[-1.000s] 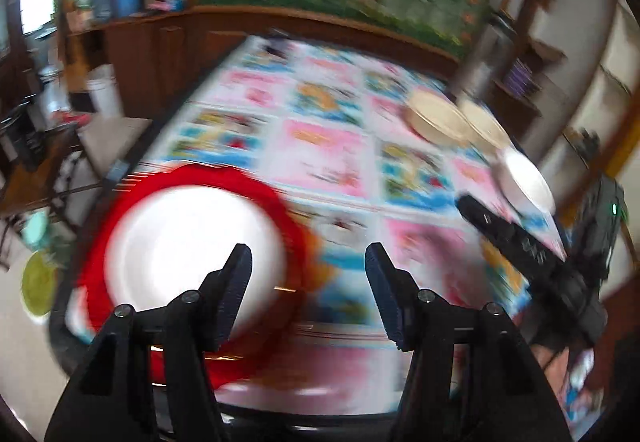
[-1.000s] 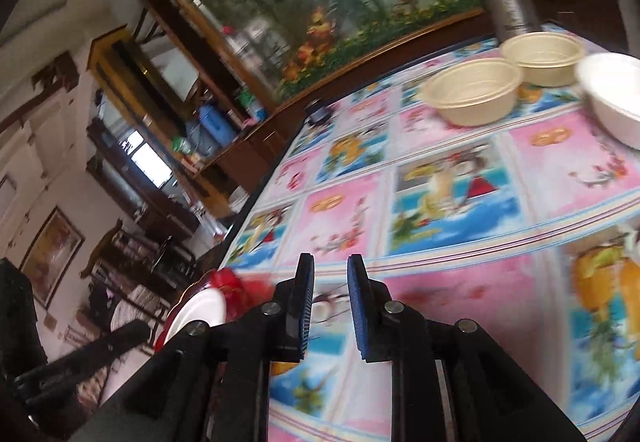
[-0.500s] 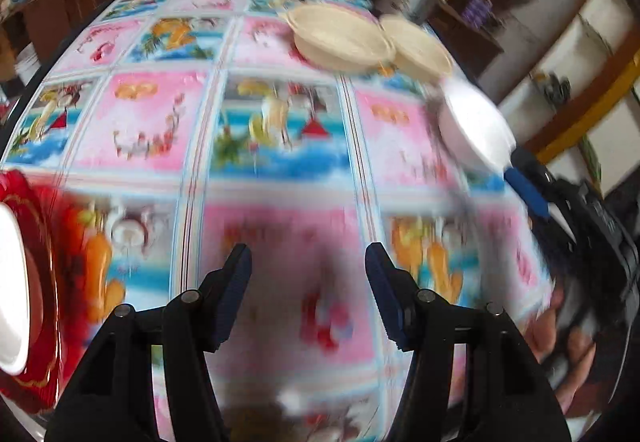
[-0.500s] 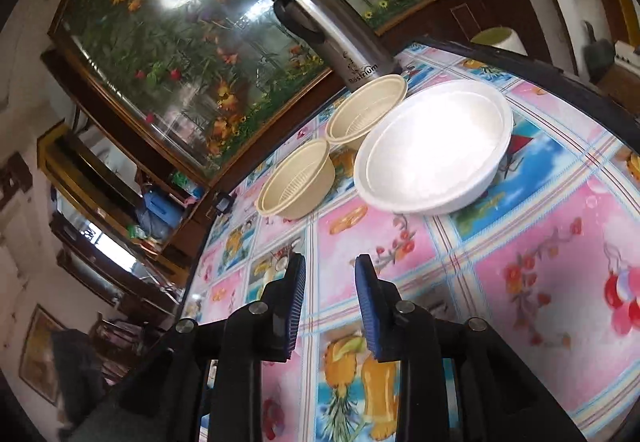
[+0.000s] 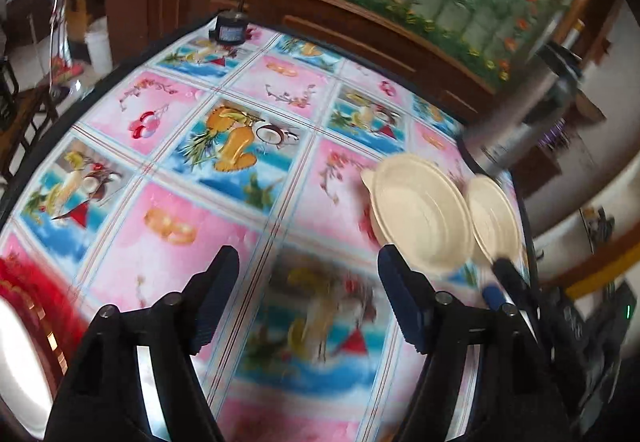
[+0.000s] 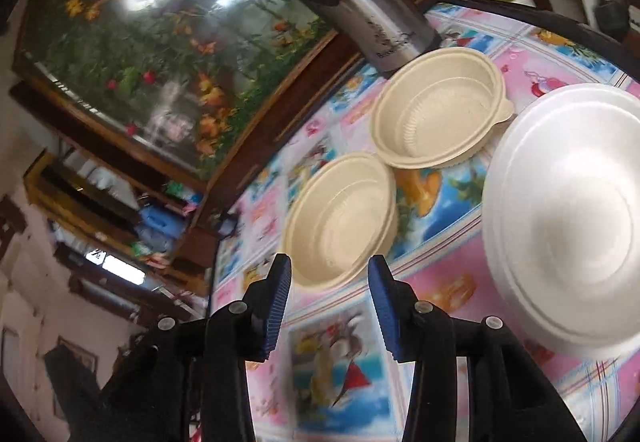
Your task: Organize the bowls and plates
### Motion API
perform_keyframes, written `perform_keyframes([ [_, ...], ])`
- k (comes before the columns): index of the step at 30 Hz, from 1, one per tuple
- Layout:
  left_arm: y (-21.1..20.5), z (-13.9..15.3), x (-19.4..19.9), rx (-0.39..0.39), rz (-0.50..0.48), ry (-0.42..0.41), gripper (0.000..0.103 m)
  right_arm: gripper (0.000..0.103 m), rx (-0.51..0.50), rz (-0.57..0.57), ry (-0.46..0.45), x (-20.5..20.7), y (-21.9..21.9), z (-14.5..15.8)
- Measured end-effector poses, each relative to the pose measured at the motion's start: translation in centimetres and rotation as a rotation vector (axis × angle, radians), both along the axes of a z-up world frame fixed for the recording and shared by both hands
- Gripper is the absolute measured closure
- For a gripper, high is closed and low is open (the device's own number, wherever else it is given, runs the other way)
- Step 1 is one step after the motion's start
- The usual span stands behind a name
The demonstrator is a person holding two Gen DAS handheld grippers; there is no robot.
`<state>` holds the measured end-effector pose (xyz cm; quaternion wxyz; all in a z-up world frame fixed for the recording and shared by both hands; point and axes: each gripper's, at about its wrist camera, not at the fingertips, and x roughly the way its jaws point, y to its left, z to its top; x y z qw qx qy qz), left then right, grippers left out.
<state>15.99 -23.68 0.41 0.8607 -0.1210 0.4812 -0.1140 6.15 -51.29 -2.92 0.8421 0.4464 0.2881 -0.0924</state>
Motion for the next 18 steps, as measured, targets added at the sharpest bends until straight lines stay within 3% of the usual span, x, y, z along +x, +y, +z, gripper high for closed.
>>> perform_keyframes([
  [4, -1.1, -2.4, 4.1, -0.045, 0.025, 0.082, 0.032, 0.060, 0.015, -0.028, 0.018, 0.7, -1.4, -0.9],
  [10, -2.4, -5.1, 6.4, -0.118, 0.032, 0.159, 0.032, 0.060, 0.032, -0.008, 0.002, 2.0, -2.7, -2.2],
  [15, -3.4, -5.0, 6.5, -0.113, 0.023, 0.136, 0.032, 0.060, 0.054, 0.008, 0.033, 2.8, -2.6, -3.6],
  [18, -3.1, -5.3, 6.6, -0.174, 0.013, 0.160, 0.032, 0.060, 0.067, 0.017, 0.019, 2.8, -2.4, -3.8],
])
